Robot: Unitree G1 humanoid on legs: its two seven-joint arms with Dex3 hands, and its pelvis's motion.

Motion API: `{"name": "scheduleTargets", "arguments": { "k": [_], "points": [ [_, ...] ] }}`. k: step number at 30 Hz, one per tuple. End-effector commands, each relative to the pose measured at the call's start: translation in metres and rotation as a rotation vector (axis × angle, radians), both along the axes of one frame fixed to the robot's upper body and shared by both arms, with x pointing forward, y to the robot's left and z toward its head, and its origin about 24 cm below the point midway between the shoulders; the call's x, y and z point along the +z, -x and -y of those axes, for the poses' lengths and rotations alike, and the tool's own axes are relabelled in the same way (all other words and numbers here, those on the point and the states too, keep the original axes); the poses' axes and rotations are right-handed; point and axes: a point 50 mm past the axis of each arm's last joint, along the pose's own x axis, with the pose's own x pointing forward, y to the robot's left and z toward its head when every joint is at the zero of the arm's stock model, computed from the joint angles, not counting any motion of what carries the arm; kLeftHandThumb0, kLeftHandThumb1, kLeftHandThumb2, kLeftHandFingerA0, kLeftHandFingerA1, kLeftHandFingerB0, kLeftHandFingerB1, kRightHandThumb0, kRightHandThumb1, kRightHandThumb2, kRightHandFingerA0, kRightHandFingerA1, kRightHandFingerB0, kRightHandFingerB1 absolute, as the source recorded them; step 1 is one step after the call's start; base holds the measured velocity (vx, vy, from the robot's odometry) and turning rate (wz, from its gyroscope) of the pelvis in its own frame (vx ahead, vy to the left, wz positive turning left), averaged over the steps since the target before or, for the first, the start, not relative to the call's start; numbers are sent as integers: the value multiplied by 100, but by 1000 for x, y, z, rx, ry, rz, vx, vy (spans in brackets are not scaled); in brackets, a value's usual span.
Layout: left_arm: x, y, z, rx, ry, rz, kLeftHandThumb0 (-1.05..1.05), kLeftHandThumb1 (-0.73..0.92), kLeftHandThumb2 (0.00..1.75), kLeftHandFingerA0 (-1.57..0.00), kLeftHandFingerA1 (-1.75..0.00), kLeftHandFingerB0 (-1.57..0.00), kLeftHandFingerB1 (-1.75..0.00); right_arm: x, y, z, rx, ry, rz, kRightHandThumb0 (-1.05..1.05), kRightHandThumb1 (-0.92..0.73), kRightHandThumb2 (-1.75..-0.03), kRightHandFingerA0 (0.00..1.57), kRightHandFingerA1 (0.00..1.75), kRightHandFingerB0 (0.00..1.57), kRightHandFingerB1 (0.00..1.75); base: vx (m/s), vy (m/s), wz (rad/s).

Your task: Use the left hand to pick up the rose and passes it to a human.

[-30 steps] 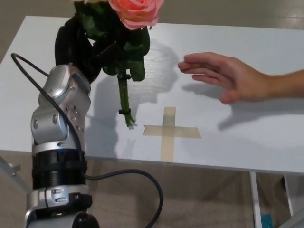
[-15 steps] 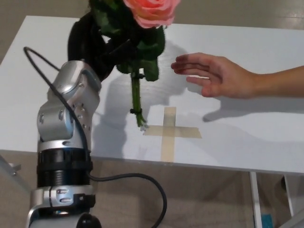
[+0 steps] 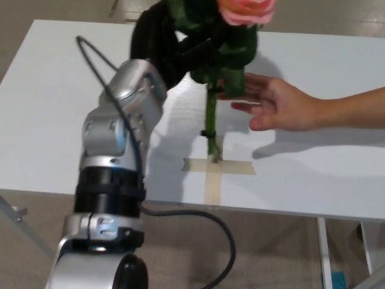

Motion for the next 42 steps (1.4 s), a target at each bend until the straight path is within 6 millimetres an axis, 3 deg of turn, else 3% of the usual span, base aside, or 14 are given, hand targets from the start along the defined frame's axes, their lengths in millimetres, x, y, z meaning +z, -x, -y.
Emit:
{"name": "scheduleTargets", "arguments": {
  "k": [1,2,3,5,9,12,16,18,22,29,32,42],
  "points": [
    [11,-1,16,-47,32,48,-13,81,66,-84,-147,-86,-84,-2,2,-2,4,-4,-14,-36,-71,-61,61,43,46,37,0,0,0],
    [11,-2,16,-47,32,48,-13,81,66,-84,-147,-86,-84,-2,2,-2,4,-4,-14,-36,-71,-61,61,43,46,37,0,0,0],
    [17,-1,36,-88,54,40,-14,81,64,-83,-145,-86,-84,-1,-1,-4,-2,-12,-4,-36,-71,-61,61,43,46,37,0,0,0],
    [19,0,49,-108,71,34,-14,82,65,-83,-146,-86,-84,-1,-3,-6,-2,-15,0,-36,-71,-61,61,43,47,37,0,0,0],
    [19,0,52,-111,76,33,-14,82,65,-83,-146,-86,-84,-1,-3,-7,-1,-15,1,-36,-71,-61,61,43,47,37,0,0,0],
    [19,7,78,-158,122,9,-15,83,64,-85,-147,-84,-84,0,-5,-9,3,-16,4,-36,-71,-61,61,43,48,37,0,0,0],
    [18,8,84,-169,140,3,-15,83,64,-85,-147,-84,-84,-1,-5,-9,3,-17,3,-36,-71,-61,61,43,48,37,0,0,0],
    [17,16,102,-218,181,-16,-16,84,64,-83,-148,-84,-85,0,-8,-13,26,-11,7,-36,-71,-61,61,43,47,37,0,0,0],
    [19,19,113,-277,212,-48,-15,85,65,-82,-148,-84,-84,4,-17,-13,28,-11,26,-36,-71,-61,61,43,47,37,0,0,0],
    [12,19,112,-311,217,-76,-14,84,65,-80,-147,-83,-86,4,-18,-17,43,-26,26,-36,-71,-61,61,43,46,37,0,0,0],
    [-7,23,117,-320,210,-101,-16,84,64,-79,-150,-83,-84,1,-13,-17,48,-27,8,-36,-71,-61,60,42,46,37,0,0,0],
    [-23,28,119,-336,211,-119,-14,83,66,-79,-145,-84,-79,-1,-8,-18,45,-30,-3,-36,-71,-61,60,42,45,36,0,0,0]
  ]
}}
